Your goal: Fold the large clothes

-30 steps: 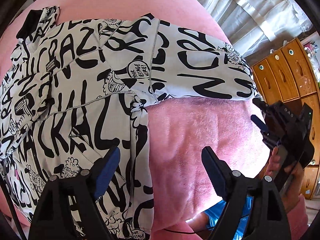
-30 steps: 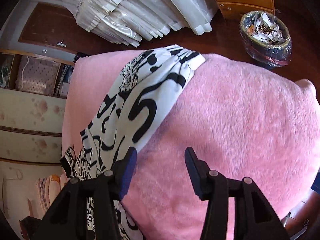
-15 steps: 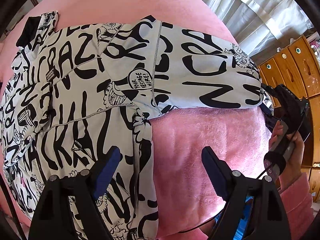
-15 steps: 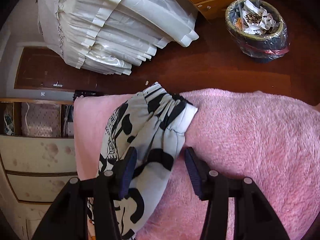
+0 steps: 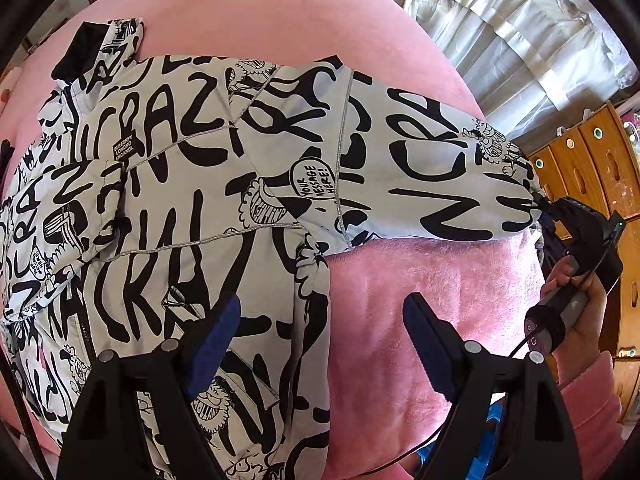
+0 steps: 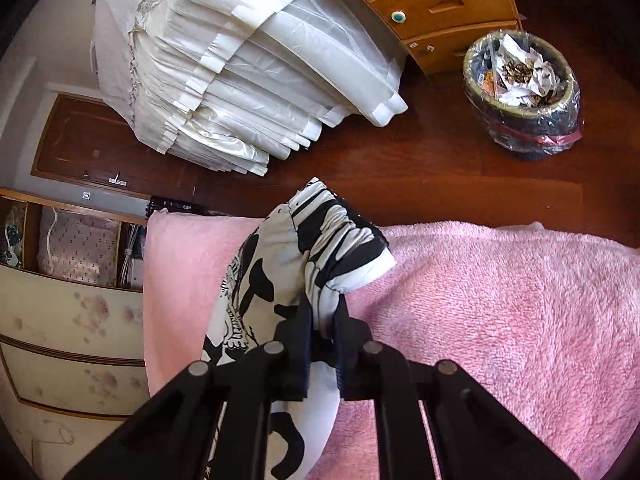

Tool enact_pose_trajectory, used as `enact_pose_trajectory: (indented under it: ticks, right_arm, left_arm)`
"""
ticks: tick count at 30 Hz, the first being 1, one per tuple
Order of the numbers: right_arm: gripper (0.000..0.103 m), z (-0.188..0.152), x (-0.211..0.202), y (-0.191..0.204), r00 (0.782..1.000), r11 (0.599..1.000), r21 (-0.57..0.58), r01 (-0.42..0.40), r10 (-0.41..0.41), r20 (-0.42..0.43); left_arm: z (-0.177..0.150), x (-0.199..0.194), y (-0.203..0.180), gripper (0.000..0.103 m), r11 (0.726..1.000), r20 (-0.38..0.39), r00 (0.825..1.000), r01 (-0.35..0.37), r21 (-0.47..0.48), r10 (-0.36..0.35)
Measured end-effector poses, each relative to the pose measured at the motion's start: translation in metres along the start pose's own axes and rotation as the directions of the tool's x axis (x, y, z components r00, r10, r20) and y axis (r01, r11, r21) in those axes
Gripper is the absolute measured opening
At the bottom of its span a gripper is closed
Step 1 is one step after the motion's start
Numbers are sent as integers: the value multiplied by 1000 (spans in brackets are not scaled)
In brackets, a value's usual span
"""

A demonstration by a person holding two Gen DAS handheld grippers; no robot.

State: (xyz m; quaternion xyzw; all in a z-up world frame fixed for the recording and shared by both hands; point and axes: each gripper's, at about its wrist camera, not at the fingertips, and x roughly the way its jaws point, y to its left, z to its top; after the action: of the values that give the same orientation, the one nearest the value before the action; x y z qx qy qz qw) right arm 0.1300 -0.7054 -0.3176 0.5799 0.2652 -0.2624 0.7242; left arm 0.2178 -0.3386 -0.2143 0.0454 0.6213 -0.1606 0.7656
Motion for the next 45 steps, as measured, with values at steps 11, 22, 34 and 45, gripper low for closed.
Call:
enact_pose_trajectory:
  ticks: [11, 22, 34, 45]
  right_arm:
    - [7, -37, -72, 122, 979, 944, -295, -146, 180, 91]
    - [7, -165, -115, 262, 925, 798, -504, -329, 379, -4]
    - [7, -370, -73, 335, 925, 675, -640, -367, 336, -175]
    - [7, -525, 27, 280, 904, 686, -661, -305, -11, -428]
  left_arm:
    - [-14, -59, 82, 82, 996, 147, 989, -7, -94, 21]
    - [-35, -117, 224, 82, 983, 234, 971, -8, -182, 51]
    - [-52, -145, 383, 82, 965, 245, 967, -3, -262, 69]
    - [-80, -127, 469, 82, 902, 214, 976, 59, -427, 38]
